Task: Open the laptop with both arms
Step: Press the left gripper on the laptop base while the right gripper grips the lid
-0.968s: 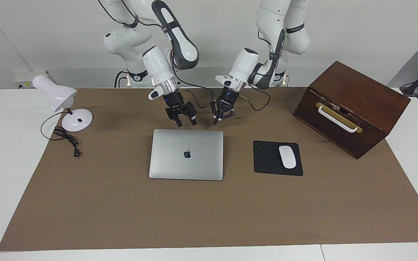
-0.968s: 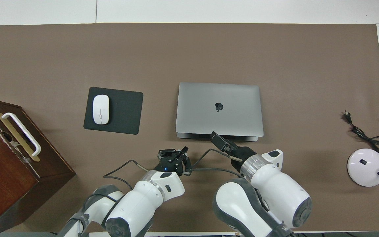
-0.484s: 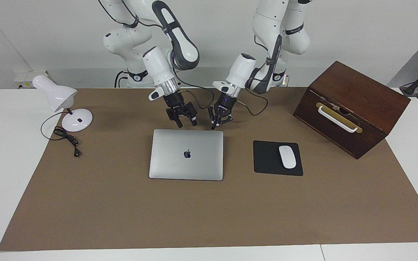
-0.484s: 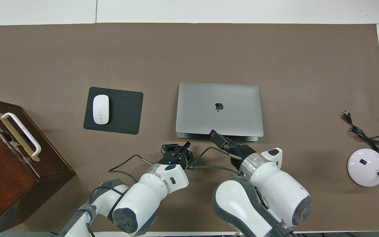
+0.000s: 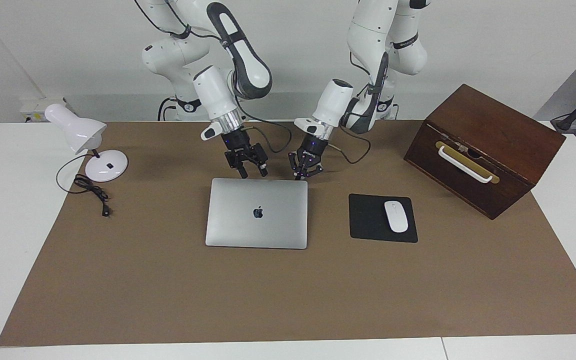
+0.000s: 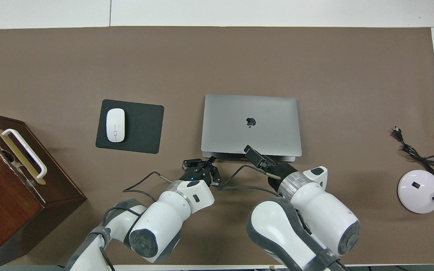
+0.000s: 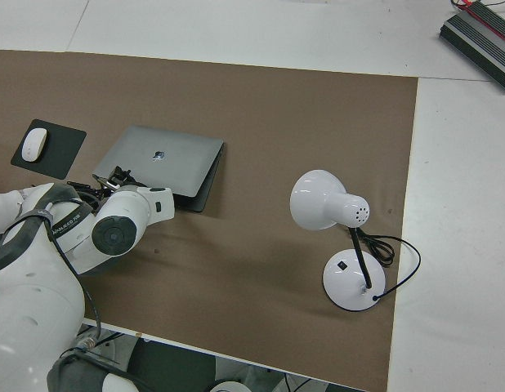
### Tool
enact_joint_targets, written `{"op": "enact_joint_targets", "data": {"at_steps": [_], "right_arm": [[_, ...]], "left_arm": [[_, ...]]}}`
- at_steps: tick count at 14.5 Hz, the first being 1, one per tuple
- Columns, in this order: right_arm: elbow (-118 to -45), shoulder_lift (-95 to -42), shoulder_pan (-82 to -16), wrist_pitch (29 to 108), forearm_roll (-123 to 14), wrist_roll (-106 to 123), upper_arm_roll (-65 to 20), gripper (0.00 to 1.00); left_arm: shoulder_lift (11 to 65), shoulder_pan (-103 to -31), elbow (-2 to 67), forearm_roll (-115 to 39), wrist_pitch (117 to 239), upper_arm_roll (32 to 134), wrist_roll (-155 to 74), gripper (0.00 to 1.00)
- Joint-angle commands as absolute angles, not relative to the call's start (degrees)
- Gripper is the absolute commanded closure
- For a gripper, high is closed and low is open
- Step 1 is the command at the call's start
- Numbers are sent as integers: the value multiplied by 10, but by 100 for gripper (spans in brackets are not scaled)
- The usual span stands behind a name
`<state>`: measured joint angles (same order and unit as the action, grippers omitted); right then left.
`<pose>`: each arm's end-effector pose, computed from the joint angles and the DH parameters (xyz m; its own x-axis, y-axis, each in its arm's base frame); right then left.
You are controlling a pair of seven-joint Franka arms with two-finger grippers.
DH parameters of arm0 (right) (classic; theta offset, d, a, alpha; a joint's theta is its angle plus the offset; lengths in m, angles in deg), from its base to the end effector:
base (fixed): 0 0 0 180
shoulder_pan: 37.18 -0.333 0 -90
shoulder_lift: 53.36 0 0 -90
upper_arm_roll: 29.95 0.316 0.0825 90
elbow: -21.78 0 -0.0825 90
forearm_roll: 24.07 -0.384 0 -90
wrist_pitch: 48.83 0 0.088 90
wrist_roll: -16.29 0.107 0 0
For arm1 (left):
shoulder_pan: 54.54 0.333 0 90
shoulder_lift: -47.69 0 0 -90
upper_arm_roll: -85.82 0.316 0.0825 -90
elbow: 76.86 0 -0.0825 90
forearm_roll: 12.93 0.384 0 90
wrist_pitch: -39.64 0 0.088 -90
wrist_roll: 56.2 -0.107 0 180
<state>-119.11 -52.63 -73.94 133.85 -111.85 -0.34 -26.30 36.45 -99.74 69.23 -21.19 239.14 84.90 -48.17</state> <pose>0.4077 0.2252 0.3315 0.7797 -0.5774 0.2421 -0.3503 -0.7228 -0.5957 0.3606 -0.3504 0.2836 0.6875 -0.3188 0.6524 -0.5302 -0.8343 0.1511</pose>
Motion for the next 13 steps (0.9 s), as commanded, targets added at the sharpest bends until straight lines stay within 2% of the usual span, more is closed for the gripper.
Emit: {"op": "enact_joint_targets", "data": {"at_steps": [1,13], "right_arm": [[-1178,-538,-732,1342,-1135,-30,-260,0],[-1177,-539,-733,1343,-1135,-29,-260,0]], "left_arm": [[334,-992,668,-215,2404,848,-491,100],[306,-968,652,-183,2404,848,-492,100]]}}
